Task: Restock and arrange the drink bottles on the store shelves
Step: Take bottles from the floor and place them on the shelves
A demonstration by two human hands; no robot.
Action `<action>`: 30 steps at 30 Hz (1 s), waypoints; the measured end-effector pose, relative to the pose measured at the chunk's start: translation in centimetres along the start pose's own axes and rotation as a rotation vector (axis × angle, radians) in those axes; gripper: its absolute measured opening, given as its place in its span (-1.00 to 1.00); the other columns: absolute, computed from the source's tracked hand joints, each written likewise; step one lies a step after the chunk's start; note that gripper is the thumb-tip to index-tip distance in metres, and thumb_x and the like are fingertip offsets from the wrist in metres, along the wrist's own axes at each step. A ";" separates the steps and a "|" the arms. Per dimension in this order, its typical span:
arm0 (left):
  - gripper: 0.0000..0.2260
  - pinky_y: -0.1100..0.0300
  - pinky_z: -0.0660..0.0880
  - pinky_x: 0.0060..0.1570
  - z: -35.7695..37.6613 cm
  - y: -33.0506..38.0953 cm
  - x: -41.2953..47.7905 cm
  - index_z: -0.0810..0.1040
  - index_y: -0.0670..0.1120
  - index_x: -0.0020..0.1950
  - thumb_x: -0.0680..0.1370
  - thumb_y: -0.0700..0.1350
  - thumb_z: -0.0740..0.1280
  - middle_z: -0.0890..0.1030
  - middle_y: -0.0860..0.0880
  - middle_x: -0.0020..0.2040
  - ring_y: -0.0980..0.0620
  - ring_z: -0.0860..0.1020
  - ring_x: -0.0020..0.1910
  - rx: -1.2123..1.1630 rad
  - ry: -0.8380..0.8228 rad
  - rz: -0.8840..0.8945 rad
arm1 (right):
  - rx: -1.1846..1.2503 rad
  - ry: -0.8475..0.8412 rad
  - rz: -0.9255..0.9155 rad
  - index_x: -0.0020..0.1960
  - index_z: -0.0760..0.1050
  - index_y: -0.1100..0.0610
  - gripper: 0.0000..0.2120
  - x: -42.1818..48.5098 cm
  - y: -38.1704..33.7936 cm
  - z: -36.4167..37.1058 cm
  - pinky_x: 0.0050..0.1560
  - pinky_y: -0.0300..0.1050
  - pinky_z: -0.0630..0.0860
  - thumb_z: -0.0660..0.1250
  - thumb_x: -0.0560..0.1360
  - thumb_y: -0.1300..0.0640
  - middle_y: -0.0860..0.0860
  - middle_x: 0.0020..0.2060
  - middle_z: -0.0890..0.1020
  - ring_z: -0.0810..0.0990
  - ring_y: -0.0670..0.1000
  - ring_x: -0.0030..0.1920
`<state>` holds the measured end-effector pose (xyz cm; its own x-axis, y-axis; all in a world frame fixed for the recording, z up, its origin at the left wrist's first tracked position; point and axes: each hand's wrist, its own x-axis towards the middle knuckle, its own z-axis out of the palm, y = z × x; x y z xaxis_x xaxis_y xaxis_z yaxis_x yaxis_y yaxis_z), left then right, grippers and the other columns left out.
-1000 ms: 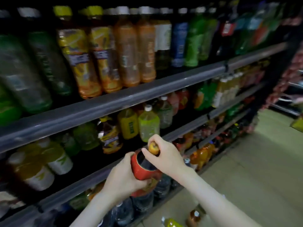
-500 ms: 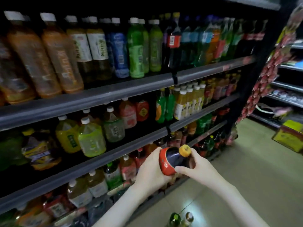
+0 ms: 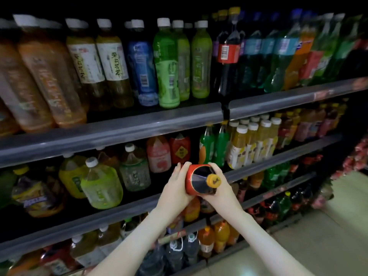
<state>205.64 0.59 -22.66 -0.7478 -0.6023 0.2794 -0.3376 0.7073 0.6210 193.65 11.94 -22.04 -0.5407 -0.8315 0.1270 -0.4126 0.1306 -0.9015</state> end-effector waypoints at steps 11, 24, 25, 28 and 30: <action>-0.21 0.42 0.40 0.04 2.6 -4.2 6.8 0.17 0.05 0.48 0.38 0.04 0.53 0.52 0.03 0.25 0.06 0.54 0.19 -0.185 0.058 -0.233 | -0.234 -0.133 -0.047 0.53 -0.02 -0.12 -0.21 9.7 3.7 1.2 0.30 -0.01 0.41 0.38 0.50 0.15 0.01 0.49 0.21 0.38 0.10 0.38; -0.54 0.23 0.43 0.10 4.0 -4.6 11.7 0.34 -0.03 0.38 0.52 -0.12 0.38 0.56 -0.03 0.22 0.01 0.54 0.17 -0.216 0.238 -0.563 | -0.332 -0.442 -0.102 0.50 -0.45 -0.08 -0.13 15.1 5.1 0.6 0.34 -0.19 0.26 0.18 0.59 0.29 0.05 0.56 -0.15 0.17 0.06 0.50; -0.55 0.22 0.45 0.07 4.4 -4.3 11.7 0.33 -0.04 0.38 0.52 -0.12 0.36 0.57 -0.04 0.20 -0.01 0.55 0.15 -0.191 0.274 -0.589 | -0.335 -0.453 -0.108 0.49 -0.47 -0.09 -0.13 15.3 5.3 0.5 0.30 -0.21 0.29 0.16 0.59 0.31 0.04 0.56 -0.17 0.19 0.05 0.49; -0.54 0.09 0.53 -0.01 5.5 -3.7 12.1 0.25 -0.06 0.43 0.56 -0.10 0.29 0.59 -0.12 0.14 -0.10 0.59 0.07 -0.094 0.309 -0.720 | -0.366 -0.465 -0.159 0.45 -0.52 -0.09 -0.09 16.2 6.0 0.3 0.19 -0.24 0.39 0.15 0.57 0.35 0.04 0.55 -0.20 0.22 0.08 0.48; -0.55 0.14 0.50 -0.11 6.0 -3.0 12.2 0.25 -0.09 0.42 0.56 -0.08 0.28 0.60 -0.14 0.11 -0.13 0.59 0.05 -0.094 0.334 -0.761 | -0.365 -0.452 -0.169 0.40 -0.57 -0.15 -0.04 16.9 6.2 0.2 0.08 -0.25 0.43 0.16 0.55 0.37 0.04 0.55 -0.22 0.19 0.14 0.49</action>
<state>194.06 -6.69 -25.55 -0.1212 -0.9915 -0.0482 -0.6216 0.0380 0.7824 182.13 -1.41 -25.59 -0.1135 -0.9935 -0.0041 -0.7341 0.0866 -0.6735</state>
